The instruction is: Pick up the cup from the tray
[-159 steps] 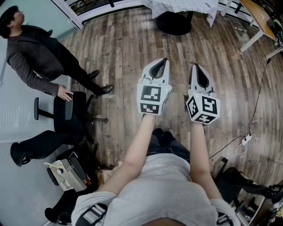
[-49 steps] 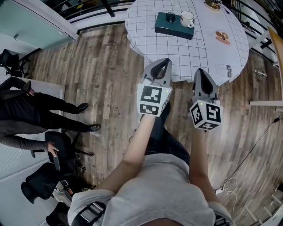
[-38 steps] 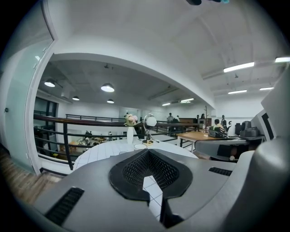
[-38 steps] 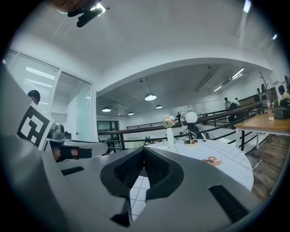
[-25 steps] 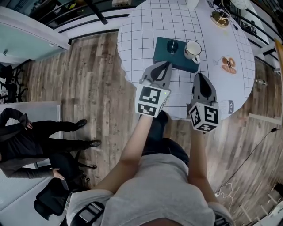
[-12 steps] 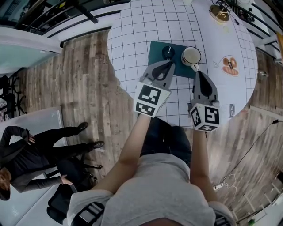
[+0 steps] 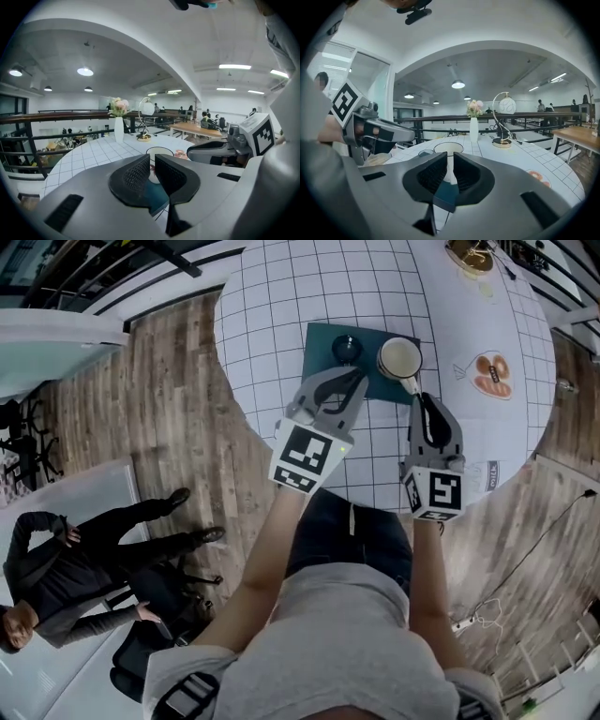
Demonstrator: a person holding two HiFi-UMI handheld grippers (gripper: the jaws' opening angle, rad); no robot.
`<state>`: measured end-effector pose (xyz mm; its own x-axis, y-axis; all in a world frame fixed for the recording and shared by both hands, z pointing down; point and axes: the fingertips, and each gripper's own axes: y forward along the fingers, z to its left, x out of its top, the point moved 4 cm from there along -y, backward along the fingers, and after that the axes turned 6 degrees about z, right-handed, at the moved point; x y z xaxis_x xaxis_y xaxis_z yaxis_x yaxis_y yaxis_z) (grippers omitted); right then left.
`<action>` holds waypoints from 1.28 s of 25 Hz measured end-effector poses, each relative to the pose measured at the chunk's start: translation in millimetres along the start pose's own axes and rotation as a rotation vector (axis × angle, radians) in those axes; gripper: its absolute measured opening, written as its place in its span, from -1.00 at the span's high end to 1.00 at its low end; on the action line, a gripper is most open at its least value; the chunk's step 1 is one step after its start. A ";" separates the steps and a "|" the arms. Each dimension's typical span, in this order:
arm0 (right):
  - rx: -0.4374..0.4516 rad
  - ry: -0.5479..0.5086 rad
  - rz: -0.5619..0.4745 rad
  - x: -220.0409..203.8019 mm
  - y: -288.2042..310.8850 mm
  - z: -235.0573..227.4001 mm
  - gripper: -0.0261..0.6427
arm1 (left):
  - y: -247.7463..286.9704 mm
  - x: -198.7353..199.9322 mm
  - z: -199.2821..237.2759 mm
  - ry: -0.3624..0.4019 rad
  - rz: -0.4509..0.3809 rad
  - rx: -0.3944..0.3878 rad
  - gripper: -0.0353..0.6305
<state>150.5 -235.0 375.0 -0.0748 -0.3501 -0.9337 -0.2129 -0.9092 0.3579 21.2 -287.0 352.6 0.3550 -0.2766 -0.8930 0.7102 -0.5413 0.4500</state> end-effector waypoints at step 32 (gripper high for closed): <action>0.218 -0.066 0.072 -29.3 53.7 -5.8 0.72 | 78.5 5.1 15.9 0.412 0.432 -0.346 -0.04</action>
<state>146.8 -275.0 421.6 -0.1588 -0.3900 -0.9070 -0.4097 -0.8098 0.4200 69.1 -343.5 383.5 0.8031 -0.0489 -0.5939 0.5824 -0.1466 0.7996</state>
